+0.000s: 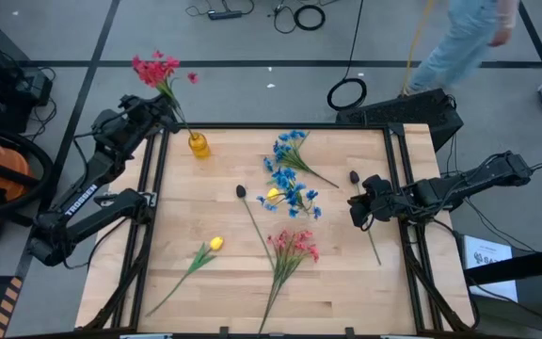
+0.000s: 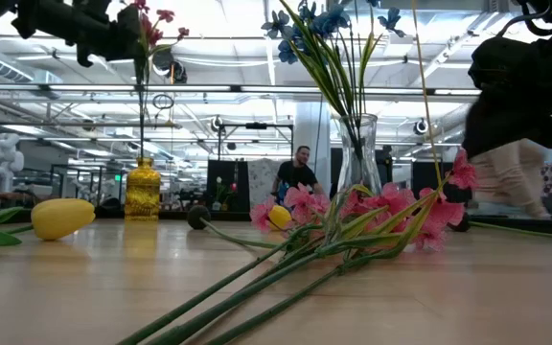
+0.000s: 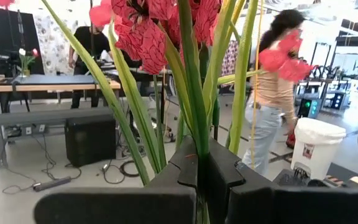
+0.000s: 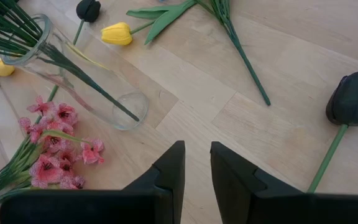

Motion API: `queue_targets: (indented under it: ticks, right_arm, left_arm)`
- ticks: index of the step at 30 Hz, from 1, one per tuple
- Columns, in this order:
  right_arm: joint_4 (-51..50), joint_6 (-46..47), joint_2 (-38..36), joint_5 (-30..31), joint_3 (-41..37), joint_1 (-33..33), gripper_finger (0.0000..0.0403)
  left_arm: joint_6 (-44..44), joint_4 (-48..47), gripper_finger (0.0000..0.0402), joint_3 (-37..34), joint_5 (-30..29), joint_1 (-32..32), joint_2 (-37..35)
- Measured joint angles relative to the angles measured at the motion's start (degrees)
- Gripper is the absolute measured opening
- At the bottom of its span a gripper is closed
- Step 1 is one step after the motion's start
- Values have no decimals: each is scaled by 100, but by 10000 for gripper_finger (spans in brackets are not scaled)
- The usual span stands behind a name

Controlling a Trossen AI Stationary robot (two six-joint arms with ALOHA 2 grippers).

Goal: Sort flowers into vase by color
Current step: Put the red flowers into the yellow vase

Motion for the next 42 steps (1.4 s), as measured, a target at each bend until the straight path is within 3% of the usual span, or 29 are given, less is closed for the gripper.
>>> queue_targets:
  ticks: [10,19,34,42]
  right_arm:
    - [2,0,2,2,0,0,68]
    - [4,0,2,0,0,2,68]
    - [2,0,2,0,0,0,68]
    - [2,0,2,0,0,0,68]
  left_arm:
    - [-60,148,5,-582,-6,0,48]
    - [-343,852,6,-1344,-6,0,57]
    - [-193,781,90,-1623,-224,0,144]
    - [-212,765,154,-1623,-153,-1,114]
